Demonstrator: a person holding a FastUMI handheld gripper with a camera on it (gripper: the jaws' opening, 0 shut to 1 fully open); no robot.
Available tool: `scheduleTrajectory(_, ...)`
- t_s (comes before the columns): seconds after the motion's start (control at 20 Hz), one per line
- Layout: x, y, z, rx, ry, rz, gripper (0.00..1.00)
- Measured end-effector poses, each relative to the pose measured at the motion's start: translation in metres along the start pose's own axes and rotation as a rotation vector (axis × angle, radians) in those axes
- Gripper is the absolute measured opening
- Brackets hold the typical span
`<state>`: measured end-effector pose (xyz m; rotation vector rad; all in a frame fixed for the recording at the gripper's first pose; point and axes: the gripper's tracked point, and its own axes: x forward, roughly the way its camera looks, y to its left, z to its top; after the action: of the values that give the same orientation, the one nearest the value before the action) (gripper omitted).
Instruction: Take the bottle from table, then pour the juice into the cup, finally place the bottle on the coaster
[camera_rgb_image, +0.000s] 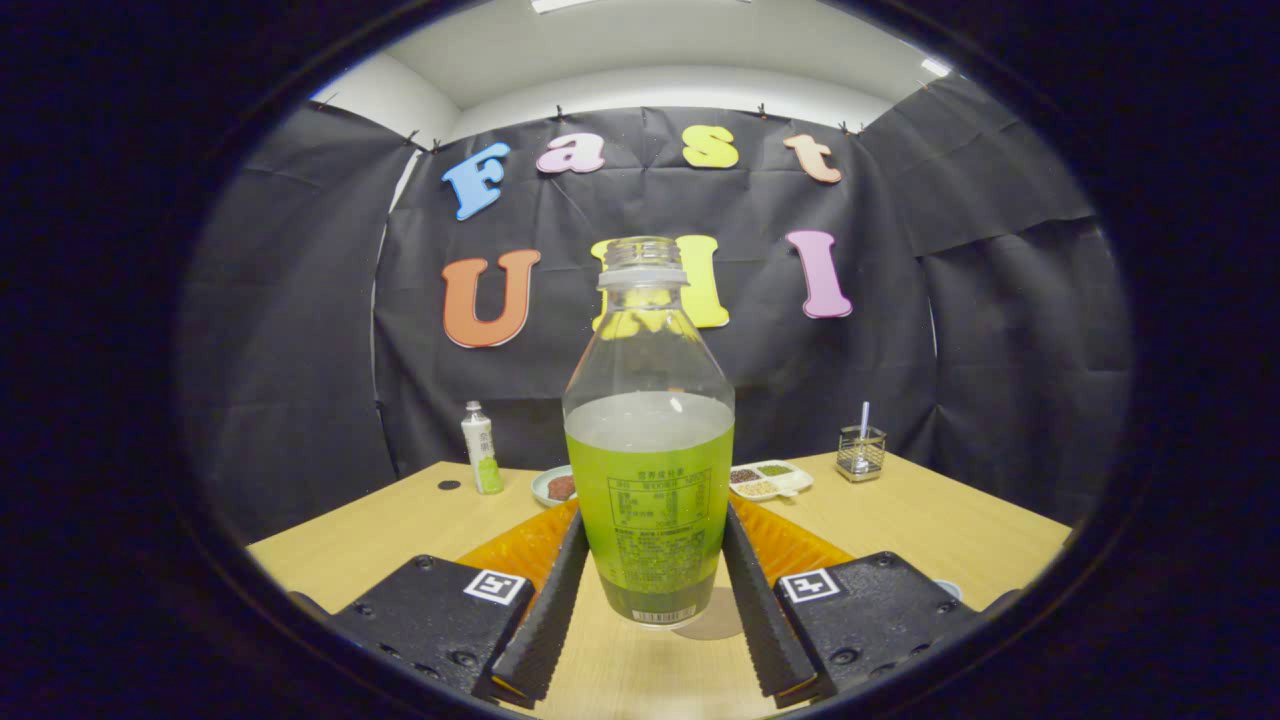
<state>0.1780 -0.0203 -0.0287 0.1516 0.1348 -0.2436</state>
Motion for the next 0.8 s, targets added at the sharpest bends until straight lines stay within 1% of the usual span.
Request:
scheduleTrajectory(0.2, 0.027, -0.021, -0.011, 0.033, 0.024, -0.021, 0.78)
scheduleTrajectory(0.4, 0.055, -0.039, -0.031, 0.037, 0.073, -0.043, 0.78)
scheduleTrajectory(0.65, 0.083, -0.044, -0.057, 0.062, 0.118, -0.021, 0.79)
scheduleTrajectory(0.8, 0.094, -0.043, -0.076, 0.025, 0.158, -0.013, 0.80)
